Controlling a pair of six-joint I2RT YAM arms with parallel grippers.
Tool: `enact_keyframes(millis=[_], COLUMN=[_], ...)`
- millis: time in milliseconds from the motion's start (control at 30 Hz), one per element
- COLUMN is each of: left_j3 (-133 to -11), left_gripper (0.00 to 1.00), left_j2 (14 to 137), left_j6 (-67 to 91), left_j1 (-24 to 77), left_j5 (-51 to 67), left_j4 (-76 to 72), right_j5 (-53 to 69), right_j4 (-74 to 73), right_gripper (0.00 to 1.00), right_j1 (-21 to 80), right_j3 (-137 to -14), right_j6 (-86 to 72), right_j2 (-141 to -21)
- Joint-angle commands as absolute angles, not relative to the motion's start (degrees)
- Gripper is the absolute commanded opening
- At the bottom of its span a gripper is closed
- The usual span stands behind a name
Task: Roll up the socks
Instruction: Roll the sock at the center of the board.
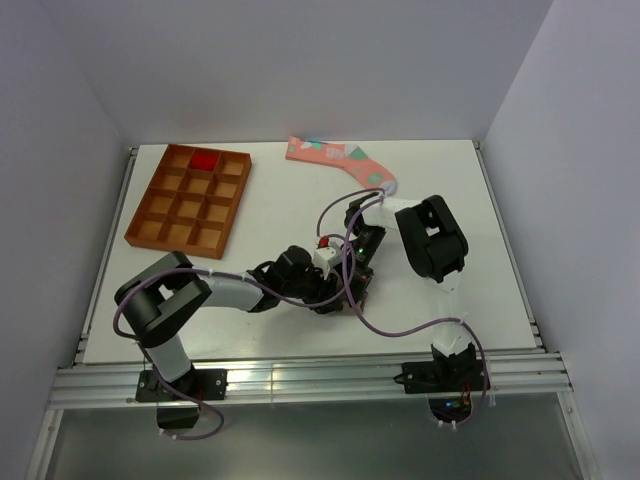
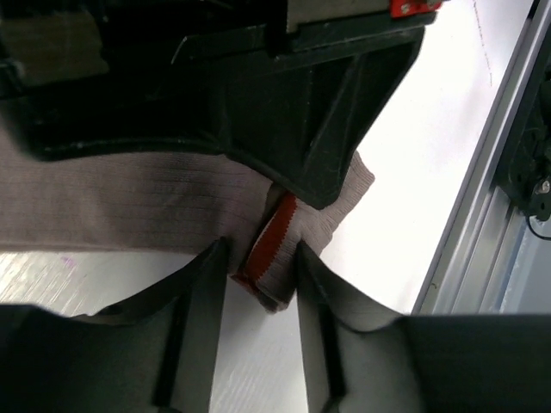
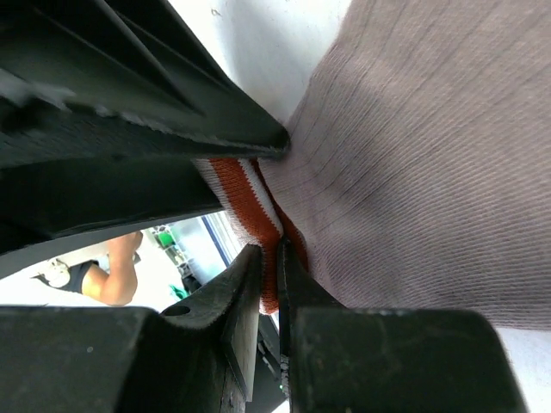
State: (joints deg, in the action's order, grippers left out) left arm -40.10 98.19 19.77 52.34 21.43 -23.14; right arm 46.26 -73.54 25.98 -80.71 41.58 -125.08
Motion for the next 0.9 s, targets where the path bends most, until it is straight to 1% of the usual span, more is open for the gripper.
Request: enact_keyframes(millis=[0, 67, 100, 133, 167, 233, 267, 333, 467, 600, 733, 867], left_j3=[-41.5, -40.8, -40.3, -40.0, -39.6, -39.1, -38.8, -38.1, -36.6, -36.9, -33.9, -31.7], left_gripper=[0.41, 0.33, 0.26, 0.14, 0.08, 0.0, 0.0, 0.0, 0.0, 0.0, 0.0, 0.0], left_j2=[100.5, 100.9, 101.2, 101.4, 102.3, 103.6, 104.4, 104.8, 103.2, 102.4, 101.3, 101.4], left_j6=[20.6, 23.2, 24.1, 25.0, 27.2, 29.1, 30.8, 32.5, 35.7, 37.3, 40.7, 43.2], left_j1=[52.6, 52.6, 52.6, 52.6, 52.6, 52.6, 52.6, 52.6, 52.5, 51.7, 49.4, 46.1], left_j5=[23.8, 24.3, 24.3, 24.5, 24.9, 26.1, 26.2, 25.7, 24.8, 24.2, 27.6, 31.4], left_j4=[-24.3, -25.8, -26.3, -27.1, -27.9, -28.6, -28.6, -27.6, -24.9, -20.1, -22.4, -23.0], right_j5=[44.2, 43.5, 42.9, 42.5, 42.0, 40.6, 40.2, 38.2, 34.4, 31.7, 31.3, 31.4], right_j4=[-71.4, -69.9, -69.0, -67.1, -66.0, -62.9, -61.6, -56.9, -49.1, -44.7, -41.3, -37.3], right_gripper=[0.15, 0.15, 0.15, 0.16, 0.16, 0.19, 0.22, 0.26, 0.36, 0.39, 0.39, 0.42], right_j1=[25.7, 25.7, 25.7, 25.7, 25.8, 25.8, 25.9, 25.8, 25.7, 25.4, 25.0, 24.9], right_j3=[-81.8, -81.0, -80.5, -79.9, -78.9, -77.7, -76.2, -74.2, -67.7, -64.0, -60.7, -54.3], right_j6=[41.1, 40.3, 39.6, 39.1, 38.0, 36.7, 35.7, 34.3, 31.5, 31.6, 33.1, 37.7], right_j2=[-125.0, -124.2, -123.7, -123.2, -122.0, -120.4, -118.3, -115.4, -105.7, -99.0, -93.3, -84.6])
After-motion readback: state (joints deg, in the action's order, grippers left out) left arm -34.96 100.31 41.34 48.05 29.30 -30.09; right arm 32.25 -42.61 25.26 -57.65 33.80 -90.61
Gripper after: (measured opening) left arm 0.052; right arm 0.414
